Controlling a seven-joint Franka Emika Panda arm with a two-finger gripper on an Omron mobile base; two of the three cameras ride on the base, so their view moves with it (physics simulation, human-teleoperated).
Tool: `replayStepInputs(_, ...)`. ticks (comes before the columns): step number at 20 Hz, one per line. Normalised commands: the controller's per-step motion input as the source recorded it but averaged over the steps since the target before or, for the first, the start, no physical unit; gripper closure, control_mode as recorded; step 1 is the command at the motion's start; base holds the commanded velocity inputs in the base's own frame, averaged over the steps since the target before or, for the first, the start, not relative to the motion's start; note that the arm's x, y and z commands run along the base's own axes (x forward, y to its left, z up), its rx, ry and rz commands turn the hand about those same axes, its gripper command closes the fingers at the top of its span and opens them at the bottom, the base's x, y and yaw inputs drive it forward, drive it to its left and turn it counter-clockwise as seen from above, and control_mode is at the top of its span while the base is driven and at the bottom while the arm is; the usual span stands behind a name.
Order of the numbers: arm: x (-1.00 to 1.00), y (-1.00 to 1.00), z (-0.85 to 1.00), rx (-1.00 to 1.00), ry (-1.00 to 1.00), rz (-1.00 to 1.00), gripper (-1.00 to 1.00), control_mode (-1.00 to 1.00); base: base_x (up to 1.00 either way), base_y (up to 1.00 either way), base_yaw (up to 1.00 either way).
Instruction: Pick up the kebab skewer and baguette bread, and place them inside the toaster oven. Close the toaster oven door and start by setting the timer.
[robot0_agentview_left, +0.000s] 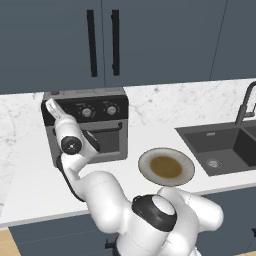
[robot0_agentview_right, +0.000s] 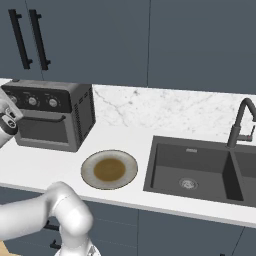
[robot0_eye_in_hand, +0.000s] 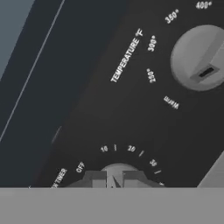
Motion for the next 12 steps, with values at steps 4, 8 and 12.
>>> replayStepInputs(4,0.00,0.00,0.00,0.25,0.00,-0.03,1.00,-1.00,0.00,0.00,0.00)
replayStepInputs(8,0.00,0.00,0.00,0.25,0.00,-0.04,1.00,-1.00,0.00,0.00,0.00)
replayStepInputs(12,0.00,0.00,0.00,0.25,0.00,-0.06,1.00,-1.00,0.00,0.00,0.00)
